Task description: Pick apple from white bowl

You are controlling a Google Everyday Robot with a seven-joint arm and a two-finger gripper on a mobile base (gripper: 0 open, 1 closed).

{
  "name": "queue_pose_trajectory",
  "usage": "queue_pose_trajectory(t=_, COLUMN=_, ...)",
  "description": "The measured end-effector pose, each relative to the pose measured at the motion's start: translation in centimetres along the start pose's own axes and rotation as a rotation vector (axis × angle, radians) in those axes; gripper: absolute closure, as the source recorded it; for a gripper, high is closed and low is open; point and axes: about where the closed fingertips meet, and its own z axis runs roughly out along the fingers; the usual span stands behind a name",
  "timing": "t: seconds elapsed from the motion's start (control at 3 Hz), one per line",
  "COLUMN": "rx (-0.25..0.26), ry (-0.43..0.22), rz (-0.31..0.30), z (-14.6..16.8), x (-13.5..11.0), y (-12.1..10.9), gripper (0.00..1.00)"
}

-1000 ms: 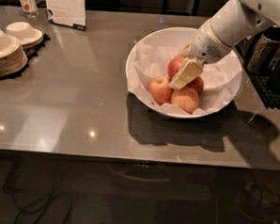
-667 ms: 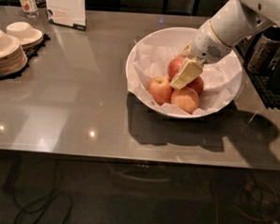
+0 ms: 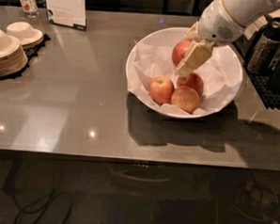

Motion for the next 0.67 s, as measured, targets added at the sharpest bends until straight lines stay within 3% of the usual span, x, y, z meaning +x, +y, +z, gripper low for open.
queue_pose_trajectory(t=0.67, rx=0.001, ry=0.030, rz=-0.096, z=-2.5, x=-3.6, y=-0.5, gripper=1.00)
